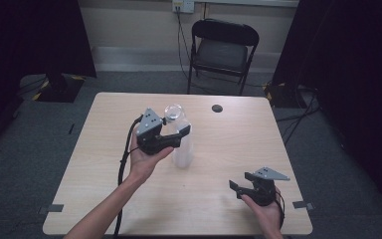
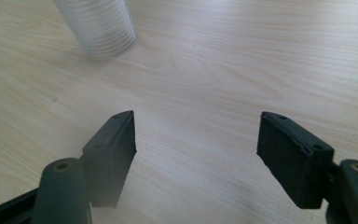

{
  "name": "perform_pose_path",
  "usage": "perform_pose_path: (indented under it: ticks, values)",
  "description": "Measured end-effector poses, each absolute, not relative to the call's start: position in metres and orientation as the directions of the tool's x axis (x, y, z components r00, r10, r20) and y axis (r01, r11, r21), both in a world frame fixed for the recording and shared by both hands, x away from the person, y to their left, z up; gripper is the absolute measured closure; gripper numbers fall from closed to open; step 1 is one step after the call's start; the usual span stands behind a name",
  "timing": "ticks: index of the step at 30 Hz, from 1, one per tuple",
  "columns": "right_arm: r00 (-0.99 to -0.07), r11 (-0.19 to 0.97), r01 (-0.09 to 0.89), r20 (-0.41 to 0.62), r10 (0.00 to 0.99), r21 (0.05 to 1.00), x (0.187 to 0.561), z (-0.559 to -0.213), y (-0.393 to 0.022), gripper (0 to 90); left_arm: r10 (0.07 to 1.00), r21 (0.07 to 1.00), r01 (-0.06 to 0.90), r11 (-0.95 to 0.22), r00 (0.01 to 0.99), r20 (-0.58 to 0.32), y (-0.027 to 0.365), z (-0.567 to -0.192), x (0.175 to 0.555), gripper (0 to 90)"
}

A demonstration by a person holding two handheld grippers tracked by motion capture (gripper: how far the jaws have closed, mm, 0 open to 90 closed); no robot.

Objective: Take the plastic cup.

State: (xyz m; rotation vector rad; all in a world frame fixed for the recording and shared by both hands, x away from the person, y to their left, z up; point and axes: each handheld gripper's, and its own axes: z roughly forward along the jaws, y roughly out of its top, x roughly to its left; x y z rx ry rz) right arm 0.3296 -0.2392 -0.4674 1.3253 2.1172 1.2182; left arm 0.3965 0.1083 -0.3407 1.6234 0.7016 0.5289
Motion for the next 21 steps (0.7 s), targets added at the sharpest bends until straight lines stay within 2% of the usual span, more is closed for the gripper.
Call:
perform_pose_path:
  ticks: [9,16,21]
  values:
    - [-0.518,0.194,0.523,0.129,0.846,0.83,0.327,-0.465,-0.235,28.3,0.687,0.968,0.213,-0.132,0.724,-0.065,0.117,-0.343,0.383,33.4]
    - [-0.508,0.198,0.534,0.124,0.852,0.822,0.326,-0.463,-0.235,29.2,0.661,0.944,0.306,-0.122,0.735,-0.153,0.129,-0.348,0.379,33.0]
    - [-0.513,0.2,0.525,0.12,0.85,0.827,0.325,-0.463,-0.233,31.4,0.647,0.935,0.332,-0.125,0.742,-0.177,0.134,-0.352,0.374,32.9]
